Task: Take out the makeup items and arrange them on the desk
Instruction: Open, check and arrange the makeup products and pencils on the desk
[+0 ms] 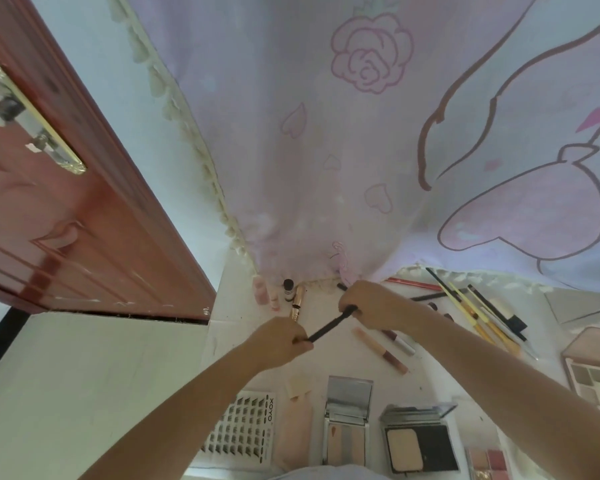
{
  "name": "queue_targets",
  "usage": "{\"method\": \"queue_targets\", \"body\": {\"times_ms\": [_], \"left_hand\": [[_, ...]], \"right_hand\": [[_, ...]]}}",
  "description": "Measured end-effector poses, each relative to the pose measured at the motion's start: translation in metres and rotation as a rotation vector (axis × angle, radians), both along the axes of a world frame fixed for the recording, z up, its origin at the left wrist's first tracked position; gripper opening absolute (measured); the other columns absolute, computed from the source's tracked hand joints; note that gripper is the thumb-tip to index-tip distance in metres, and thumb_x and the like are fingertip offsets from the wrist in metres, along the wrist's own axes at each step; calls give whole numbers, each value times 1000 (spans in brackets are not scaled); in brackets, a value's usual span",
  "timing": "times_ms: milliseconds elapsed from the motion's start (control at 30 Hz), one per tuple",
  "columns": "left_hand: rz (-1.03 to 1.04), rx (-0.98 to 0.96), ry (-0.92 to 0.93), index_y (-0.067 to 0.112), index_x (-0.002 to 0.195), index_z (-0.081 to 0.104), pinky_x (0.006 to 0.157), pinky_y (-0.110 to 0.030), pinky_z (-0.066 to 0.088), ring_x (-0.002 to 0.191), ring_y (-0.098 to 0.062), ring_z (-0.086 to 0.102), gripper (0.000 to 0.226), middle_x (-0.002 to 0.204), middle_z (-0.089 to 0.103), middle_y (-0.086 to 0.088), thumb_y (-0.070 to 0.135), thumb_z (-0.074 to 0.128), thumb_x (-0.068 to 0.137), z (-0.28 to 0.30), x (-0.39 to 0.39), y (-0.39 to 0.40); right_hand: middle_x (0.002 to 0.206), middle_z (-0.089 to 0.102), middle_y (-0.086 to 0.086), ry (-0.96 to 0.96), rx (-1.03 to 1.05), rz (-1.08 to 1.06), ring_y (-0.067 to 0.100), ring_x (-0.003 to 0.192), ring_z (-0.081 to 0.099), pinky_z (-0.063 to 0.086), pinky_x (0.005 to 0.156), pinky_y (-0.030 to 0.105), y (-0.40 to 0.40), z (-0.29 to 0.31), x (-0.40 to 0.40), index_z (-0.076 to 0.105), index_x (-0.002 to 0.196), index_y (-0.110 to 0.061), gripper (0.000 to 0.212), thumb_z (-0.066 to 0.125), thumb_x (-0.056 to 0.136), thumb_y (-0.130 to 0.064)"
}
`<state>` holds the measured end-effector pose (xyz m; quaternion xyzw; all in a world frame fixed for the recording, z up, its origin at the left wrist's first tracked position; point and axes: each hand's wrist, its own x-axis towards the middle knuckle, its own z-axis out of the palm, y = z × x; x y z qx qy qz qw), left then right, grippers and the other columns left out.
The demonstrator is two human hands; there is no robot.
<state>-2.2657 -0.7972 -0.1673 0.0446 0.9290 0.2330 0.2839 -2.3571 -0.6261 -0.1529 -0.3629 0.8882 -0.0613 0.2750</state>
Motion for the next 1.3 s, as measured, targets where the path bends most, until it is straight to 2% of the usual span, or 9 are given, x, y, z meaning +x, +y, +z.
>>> {"method": "queue_targets", "body": {"times_ms": [100,267,367,433,733,933,1000,1133,1300], "left_hand": [[91,-48,-2,10,114,61,84,-29,44,104,-24,57,33,111,62,-11,31,45,95,-23,-2,6],[145,-202,-21,5,116,55,82,-32,46,107,-26,57,35,117,58,-12,29,36,98,-44,-9,13],[164,-275,-28,4,117,52,82,-32,46,109,-26,56,33,120,56,-11,25,33,99,-51,-12,17],[168,-318,-32,5,118,51,82,-31,47,108,-25,57,31,120,55,-10,22,34,99,-56,-14,20],[161,-413,-54,6,119,51,77,-29,47,104,-23,60,27,115,58,-8,17,38,98,-64,-15,29],[111,-424,12,8,117,52,81,-32,48,105,-25,59,29,116,59,-9,21,34,99,-61,-13,32],[94,-427,36,8,117,52,81,-32,48,106,-25,59,30,117,58,-9,21,32,99,-59,-11,32],[32,-426,60,7,119,51,83,-33,47,108,-25,57,30,119,56,-9,19,32,99,-57,-10,36],[-51,-375,105,5,119,49,85,-34,45,112,-26,53,28,122,52,-11,17,35,98,-44,-11,47]], "right_hand": [[112,62,10,14,90,90,25,108,51,44,92,33,-15,-33,-9,60,116,-11,37,40,88,3],[108,63,10,81,102,203,26,107,50,45,87,34,-40,-64,-25,64,112,-11,36,45,85,4],[69,65,6,198,-8,321,30,73,62,43,56,27,-48,-80,-32,74,73,-15,35,78,46,9],[54,60,1,203,-52,313,26,56,62,40,43,23,-48,-93,-38,71,56,-18,41,84,27,8],[83,70,9,187,-225,321,29,70,66,55,56,29,-47,-110,-45,72,76,-7,34,85,45,0],[83,67,10,231,-308,25,28,81,64,53,69,26,-1,-88,-23,70,81,-5,12,65,70,-7],[108,62,8,160,-129,-111,26,104,56,49,85,31,21,-76,-10,62,110,-7,26,49,92,-20],[120,50,4,41,292,-103,24,114,45,40,95,31,66,-84,20,32,138,-24,48,36,95,-42],[117,56,7,-32,363,-298,22,106,56,47,86,29,70,-74,39,52,117,-9,29,42,94,-24]]}}
